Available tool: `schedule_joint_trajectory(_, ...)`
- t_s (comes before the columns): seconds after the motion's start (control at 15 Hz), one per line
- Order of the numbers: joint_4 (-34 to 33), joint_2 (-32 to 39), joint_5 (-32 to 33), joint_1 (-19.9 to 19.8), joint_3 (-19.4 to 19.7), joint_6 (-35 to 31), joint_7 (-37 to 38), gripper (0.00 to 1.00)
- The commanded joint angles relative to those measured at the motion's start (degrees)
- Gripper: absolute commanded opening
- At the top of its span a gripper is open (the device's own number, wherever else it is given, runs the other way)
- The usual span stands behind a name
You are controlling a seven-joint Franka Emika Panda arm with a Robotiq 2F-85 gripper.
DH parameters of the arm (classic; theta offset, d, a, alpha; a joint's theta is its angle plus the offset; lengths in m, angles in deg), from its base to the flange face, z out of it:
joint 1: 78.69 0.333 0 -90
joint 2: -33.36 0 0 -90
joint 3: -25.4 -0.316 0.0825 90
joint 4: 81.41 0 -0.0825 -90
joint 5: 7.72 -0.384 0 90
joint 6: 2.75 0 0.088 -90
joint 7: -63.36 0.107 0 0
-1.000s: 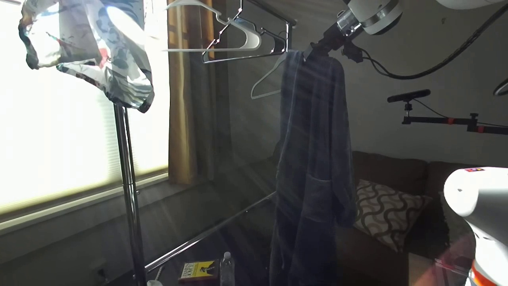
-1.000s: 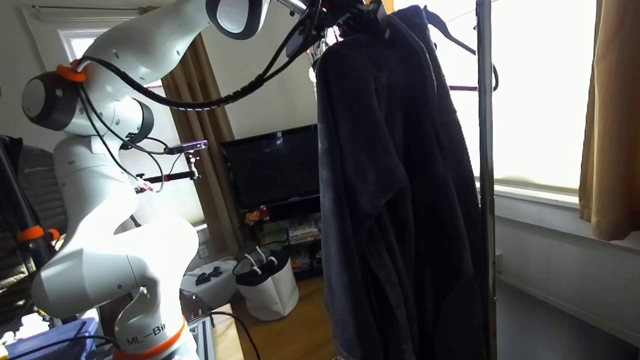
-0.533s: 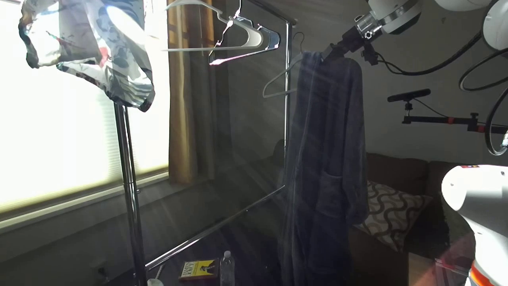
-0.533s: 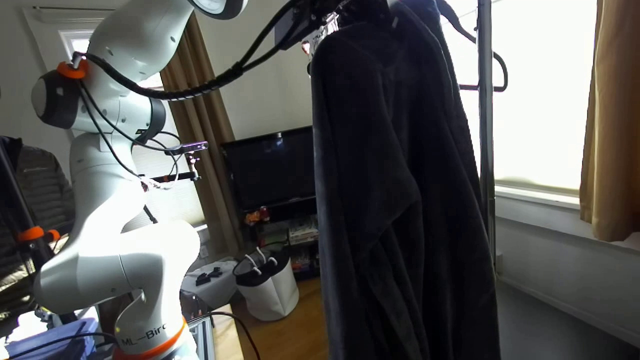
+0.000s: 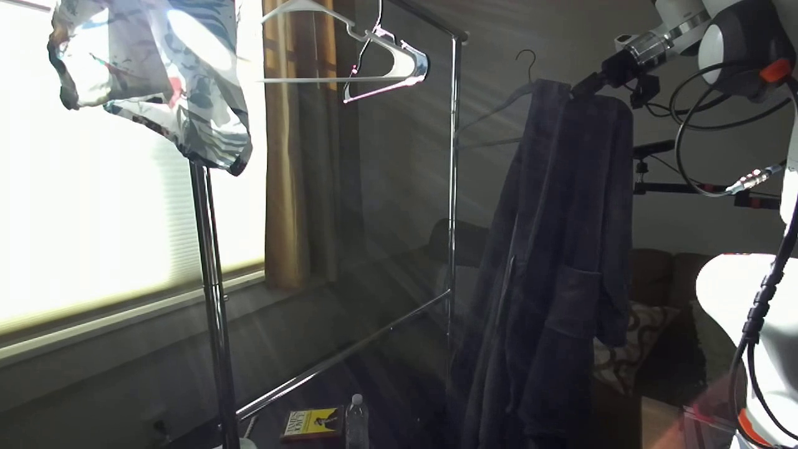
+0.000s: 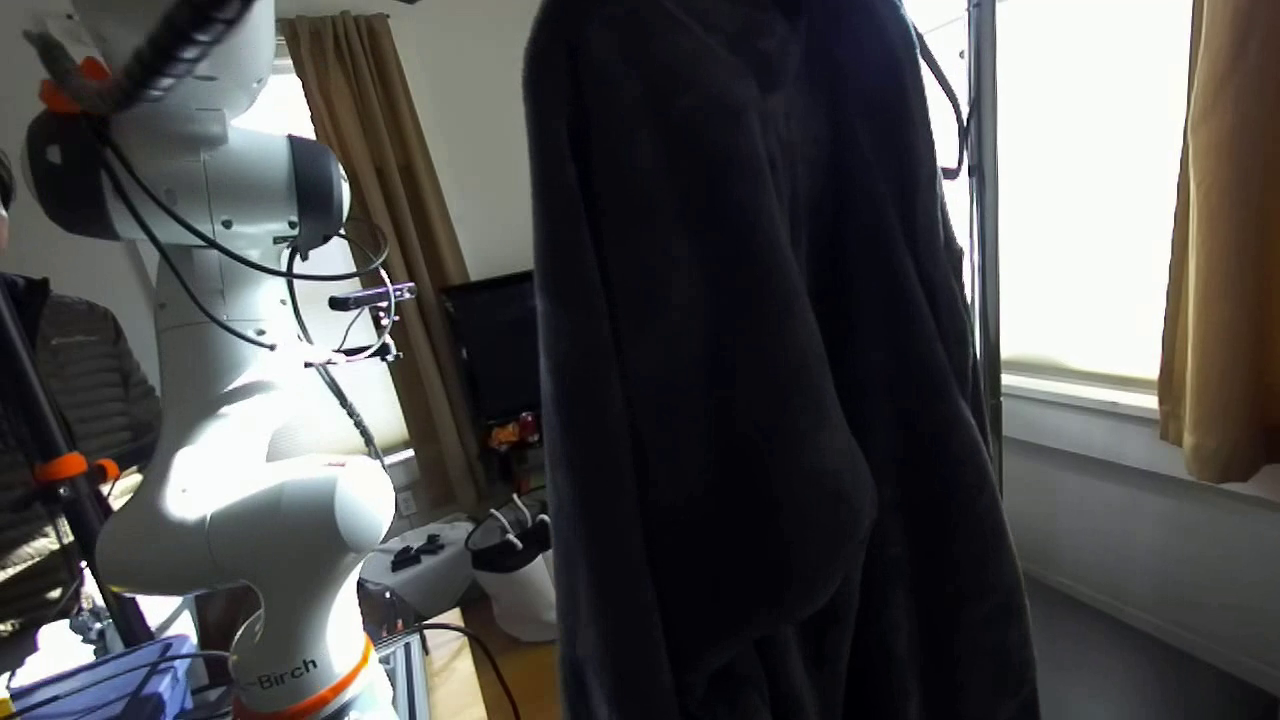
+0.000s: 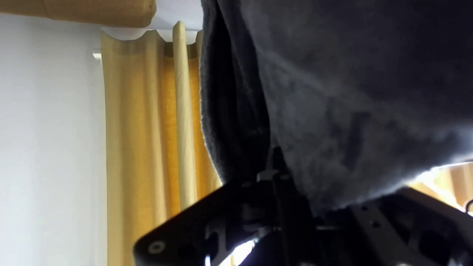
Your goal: Move the hanger with the rob to the top rod
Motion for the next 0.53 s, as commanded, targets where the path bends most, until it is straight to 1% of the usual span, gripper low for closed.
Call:
schedule_joint_trajectory(0.0,-11.4,-12.4,1.5,-15.9,-11.1,10.1,-0.9,0.02)
schedule_joint_trajectory(0.07,-12.7,-15.0,1.7,-20.5,-15.0,10.3,0.5,0.02)
schedule_joint_trajectory(0.13,1.0,2.9,-10.3,-13.2,-4.1,13.0,1.4,0.02)
schedule_joint_trajectory(0.2,1.4,2.5,-12.6,-15.6,-5.6,14.9,1.8,0.02)
schedule_joint_trajectory(0.27,-4.3,-5.8,-6.8,-27.1,-17.7,14.6,-0.5,0.07)
schedule_joint_trajectory(0.33,-3.1,-3.9,-9.4,-26.9,-16.6,16.3,-0.1,0.07)
schedule_joint_trajectory(0.47,-1.1,1.2,-11.8,-25.9,-14.9,17.2,0.3,0.07)
